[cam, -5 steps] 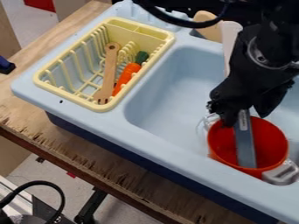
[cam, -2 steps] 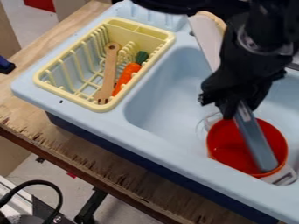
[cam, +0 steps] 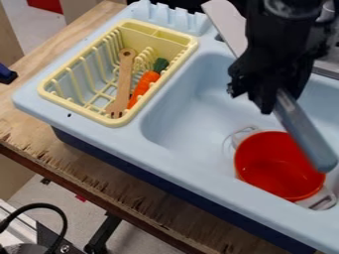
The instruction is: Put the gray knife on the yellow drainer on the left side of the sink
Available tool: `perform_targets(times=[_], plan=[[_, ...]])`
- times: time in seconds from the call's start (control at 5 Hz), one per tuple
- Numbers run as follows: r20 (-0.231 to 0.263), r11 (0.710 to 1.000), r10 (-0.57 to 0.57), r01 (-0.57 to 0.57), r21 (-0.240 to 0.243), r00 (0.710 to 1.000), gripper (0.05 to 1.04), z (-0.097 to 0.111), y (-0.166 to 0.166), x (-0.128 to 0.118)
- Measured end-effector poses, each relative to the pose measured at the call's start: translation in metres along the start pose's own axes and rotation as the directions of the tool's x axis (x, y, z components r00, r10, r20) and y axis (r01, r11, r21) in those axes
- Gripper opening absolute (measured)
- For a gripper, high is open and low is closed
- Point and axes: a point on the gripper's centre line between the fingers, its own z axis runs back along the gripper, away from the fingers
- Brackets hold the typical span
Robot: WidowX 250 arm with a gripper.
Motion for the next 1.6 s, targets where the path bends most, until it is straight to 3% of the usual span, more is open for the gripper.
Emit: perform_targets(times=[0.2, 0.4, 0.6, 0.8, 1.0, 1.2, 1.4, 1.6], plan=[[-0.048, 0.983, 0.181, -0.181, 0.012, 0.982, 0.39, 0.021, 0.006, 0.028], [-0.085, 0.98, 0.197, -0.193, 0.055, 0.977, 0.39, 0.03, 0.024, 0.054], [-0.096, 0.994, 0.075, -0.067, 0.085, 0.993, 0.39, 0.031, 0.041, 0.077], [-0.123, 0.985, -0.136, 0.147, 0.087, 0.983, 0.39, 0.035, 0.054, 0.099], [-0.075, 0.904, -0.395, 0.402, 0.146, 0.915, 0.39, 0.029, 0.058, 0.122], [-0.045, 0.77, -0.614, 0.61, 0.187, 0.788, 0.39, 0.026, 0.058, 0.137], [-0.054, 0.678, -0.708, 0.699, 0.228, 0.704, 0.39, 0.014, 0.068, 0.142], [-0.22, 0.57, -0.748, 0.776, 0.272, 0.626, 0.39, -0.004, 0.085, 0.145]])
